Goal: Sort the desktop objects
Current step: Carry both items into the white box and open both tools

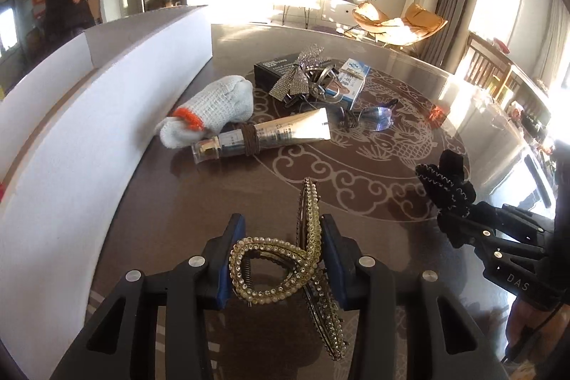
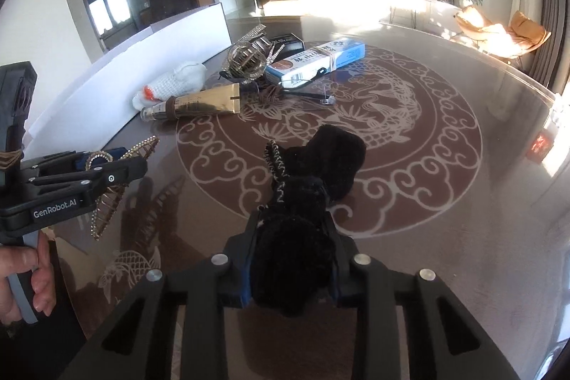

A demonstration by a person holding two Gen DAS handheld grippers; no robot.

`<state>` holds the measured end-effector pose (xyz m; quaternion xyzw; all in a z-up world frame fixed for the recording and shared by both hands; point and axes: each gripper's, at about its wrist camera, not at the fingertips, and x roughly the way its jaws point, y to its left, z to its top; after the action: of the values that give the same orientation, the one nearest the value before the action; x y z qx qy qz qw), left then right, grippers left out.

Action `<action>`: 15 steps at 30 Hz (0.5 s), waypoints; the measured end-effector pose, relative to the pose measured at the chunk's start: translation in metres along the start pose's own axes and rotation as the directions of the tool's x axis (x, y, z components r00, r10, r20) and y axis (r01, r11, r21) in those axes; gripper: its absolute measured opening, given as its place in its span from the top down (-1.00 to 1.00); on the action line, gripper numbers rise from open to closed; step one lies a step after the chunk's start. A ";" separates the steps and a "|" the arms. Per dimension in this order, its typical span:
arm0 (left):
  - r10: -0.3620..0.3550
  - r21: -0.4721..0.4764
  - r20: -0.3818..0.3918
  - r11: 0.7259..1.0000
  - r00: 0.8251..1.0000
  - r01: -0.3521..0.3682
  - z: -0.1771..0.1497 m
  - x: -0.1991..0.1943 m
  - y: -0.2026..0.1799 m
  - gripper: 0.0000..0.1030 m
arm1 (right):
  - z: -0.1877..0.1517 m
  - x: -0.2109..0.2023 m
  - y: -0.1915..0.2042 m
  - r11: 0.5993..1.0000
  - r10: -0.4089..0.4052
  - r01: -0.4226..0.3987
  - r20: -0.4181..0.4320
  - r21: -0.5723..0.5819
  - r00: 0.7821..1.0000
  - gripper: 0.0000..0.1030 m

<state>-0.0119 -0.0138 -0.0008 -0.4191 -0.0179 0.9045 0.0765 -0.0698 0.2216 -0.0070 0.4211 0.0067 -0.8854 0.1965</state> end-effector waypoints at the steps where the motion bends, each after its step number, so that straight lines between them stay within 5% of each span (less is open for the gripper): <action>1: -0.007 -0.009 0.016 1.000 1.000 0.007 0.000 -0.011 0.005 0.18 | 0.000 -0.003 0.004 1.000 0.024 -0.024 -0.001 0.015 1.000 0.39; 9: -0.009 -0.134 0.161 0.990 0.987 0.031 0.033 -0.101 0.081 0.18 | 0.057 -0.042 0.081 0.982 0.174 -0.168 0.077 -0.086 0.982 0.39; 15: 0.161 -0.253 0.164 0.961 0.973 -0.117 0.055 -0.135 0.183 0.18 | 0.133 -0.042 0.182 0.926 0.345 -0.319 0.110 -0.200 0.932 0.38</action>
<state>0.0098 -0.2134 0.1191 -0.3406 -0.1050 0.9334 -0.0410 -0.0807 0.0440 0.1383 0.3324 0.0005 -0.8629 0.3807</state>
